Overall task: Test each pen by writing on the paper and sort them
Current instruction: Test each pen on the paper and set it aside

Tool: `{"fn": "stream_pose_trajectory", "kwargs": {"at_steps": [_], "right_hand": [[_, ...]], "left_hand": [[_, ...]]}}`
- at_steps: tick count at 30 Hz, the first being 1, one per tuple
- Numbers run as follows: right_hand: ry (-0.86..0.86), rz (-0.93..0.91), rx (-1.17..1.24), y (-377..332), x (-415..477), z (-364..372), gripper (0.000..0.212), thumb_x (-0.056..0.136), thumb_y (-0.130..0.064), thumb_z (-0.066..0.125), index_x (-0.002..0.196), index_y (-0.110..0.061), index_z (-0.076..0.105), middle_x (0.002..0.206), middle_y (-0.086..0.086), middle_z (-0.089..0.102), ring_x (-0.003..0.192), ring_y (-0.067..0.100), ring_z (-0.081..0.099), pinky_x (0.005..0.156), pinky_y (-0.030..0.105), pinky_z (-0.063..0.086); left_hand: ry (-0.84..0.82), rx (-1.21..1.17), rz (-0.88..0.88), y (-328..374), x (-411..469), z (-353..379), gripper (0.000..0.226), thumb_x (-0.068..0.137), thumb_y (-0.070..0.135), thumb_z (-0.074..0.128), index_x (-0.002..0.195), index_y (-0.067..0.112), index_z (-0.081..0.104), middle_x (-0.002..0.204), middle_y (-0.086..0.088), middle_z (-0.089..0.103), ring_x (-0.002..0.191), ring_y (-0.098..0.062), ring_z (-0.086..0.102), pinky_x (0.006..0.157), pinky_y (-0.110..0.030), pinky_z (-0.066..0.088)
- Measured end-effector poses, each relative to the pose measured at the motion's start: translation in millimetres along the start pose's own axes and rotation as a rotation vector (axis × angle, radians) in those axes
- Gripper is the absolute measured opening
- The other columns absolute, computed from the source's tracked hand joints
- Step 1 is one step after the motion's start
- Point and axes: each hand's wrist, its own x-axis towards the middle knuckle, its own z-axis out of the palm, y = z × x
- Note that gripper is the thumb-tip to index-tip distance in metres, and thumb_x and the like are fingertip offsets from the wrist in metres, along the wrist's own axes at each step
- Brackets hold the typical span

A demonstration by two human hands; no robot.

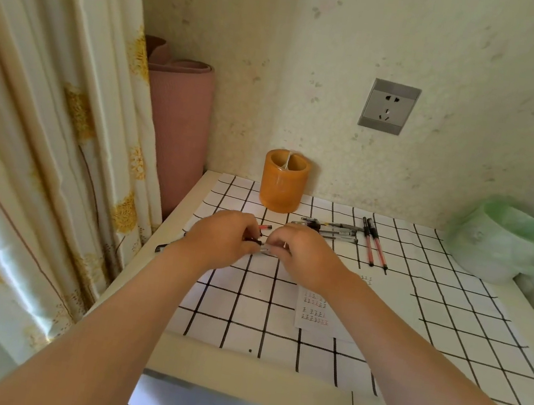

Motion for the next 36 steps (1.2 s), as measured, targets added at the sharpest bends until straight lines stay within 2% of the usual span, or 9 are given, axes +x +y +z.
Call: {"fn": "stream_pose_trajectory", "kwargs": {"at_steps": [5, 10, 13, 17, 19, 23, 28, 33, 36], "right_hand": [[0.043, 0.032, 0.026, -4, -13, -16, 0.017, 0.100, -0.020, 0.054, 0.109, -0.017, 0.068, 0.095, -0.008, 0.062, 0.090, 0.009, 0.054, 0.081, 0.025, 0.045], [0.042, 0.038, 0.001, -22, -32, -36, 0.027, 0.099, -0.028, 0.053, 0.126, -0.023, 0.059, 0.107, -0.005, 0.062, 0.093, 0.010, 0.058, 0.080, 0.031, 0.050], [0.045, 0.023, -0.095, -26, -46, -49, 0.026, 0.099, -0.043, 0.049, 0.116, -0.030, 0.063, 0.094, -0.011, 0.065, 0.083, 0.010, 0.059, 0.072, 0.038, 0.052], [0.066, 0.109, -0.146, -18, -69, -68, 0.025, 0.101, -0.043, 0.047, 0.119, -0.037, 0.064, 0.100, -0.013, 0.069, 0.091, 0.009, 0.062, 0.076, 0.034, 0.048], [0.035, 0.142, -0.128, -15, -79, -71, 0.021, 0.101, -0.037, 0.049, 0.111, -0.031, 0.066, 0.095, -0.010, 0.068, 0.091, 0.013, 0.062, 0.074, 0.035, 0.048], [-0.043, 0.197, -0.120, -14, -91, -70, 0.019, 0.099, -0.024, 0.050, 0.104, -0.020, 0.068, 0.094, -0.002, 0.064, 0.093, 0.020, 0.061, 0.087, 0.042, 0.047], [-0.059, 0.202, -0.164, -5, -100, -70, 0.025, 0.101, -0.042, 0.046, 0.098, -0.027, 0.066, 0.083, -0.008, 0.066, 0.077, 0.014, 0.061, 0.070, 0.037, 0.051], [-0.098, 0.211, -0.113, 10, -105, -62, 0.019, 0.102, -0.031, 0.048, 0.086, -0.024, 0.057, 0.080, -0.002, 0.062, 0.073, 0.019, 0.057, 0.063, 0.035, 0.045], [-0.055, 0.197, -0.162, 15, -104, -62, 0.018, 0.101, -0.033, 0.047, 0.093, -0.024, 0.060, 0.083, -0.004, 0.062, 0.075, 0.018, 0.057, 0.064, 0.034, 0.045]], "left_hand": [[0.030, -0.157, -0.013, 6, -11, -15, 0.007, 0.092, 0.026, 0.064, 0.095, 0.032, 0.061, 0.077, 0.009, 0.057, 0.070, -0.008, 0.051, 0.058, -0.020, 0.035], [0.072, -0.297, 0.052, 29, -21, -21, 0.006, 0.091, 0.029, 0.066, 0.096, 0.030, 0.070, 0.074, 0.008, 0.061, 0.066, -0.006, 0.052, 0.059, -0.020, 0.035], [0.045, -0.311, 0.053, 46, -26, -16, 0.009, 0.089, 0.036, 0.067, 0.097, 0.032, 0.065, 0.079, 0.009, 0.066, 0.073, -0.008, 0.058, 0.063, -0.023, 0.042], [-0.024, -0.358, 0.060, 66, -27, -10, 0.004, 0.094, 0.035, 0.061, 0.096, 0.032, 0.061, 0.085, 0.012, 0.070, 0.080, -0.005, 0.062, 0.075, -0.029, 0.053], [-0.031, -0.320, 0.098, 75, -28, -7, 0.003, 0.093, 0.030, 0.064, 0.095, 0.031, 0.066, 0.086, 0.015, 0.067, 0.079, 0.001, 0.059, 0.074, -0.020, 0.048], [-0.020, -0.242, 0.169, 90, -32, 3, 0.009, 0.088, 0.022, 0.071, 0.096, 0.026, 0.071, 0.085, 0.018, 0.063, 0.074, 0.015, 0.053, 0.063, -0.004, 0.037], [0.001, -0.377, 0.173, 93, -27, 17, 0.006, 0.085, 0.023, 0.075, 0.089, 0.027, 0.072, 0.082, 0.011, 0.069, 0.076, 0.006, 0.060, 0.069, -0.008, 0.044], [-0.080, -0.354, 0.215, 95, -15, 28, 0.011, 0.084, 0.016, 0.075, 0.090, 0.026, 0.075, 0.085, 0.012, 0.072, 0.082, -0.002, 0.065, 0.074, -0.017, 0.053], [-0.082, -0.347, 0.247, 96, -6, 33, 0.009, 0.084, 0.016, 0.076, 0.088, 0.024, 0.074, 0.083, 0.012, 0.071, 0.079, -0.001, 0.063, 0.072, -0.017, 0.050]]}}
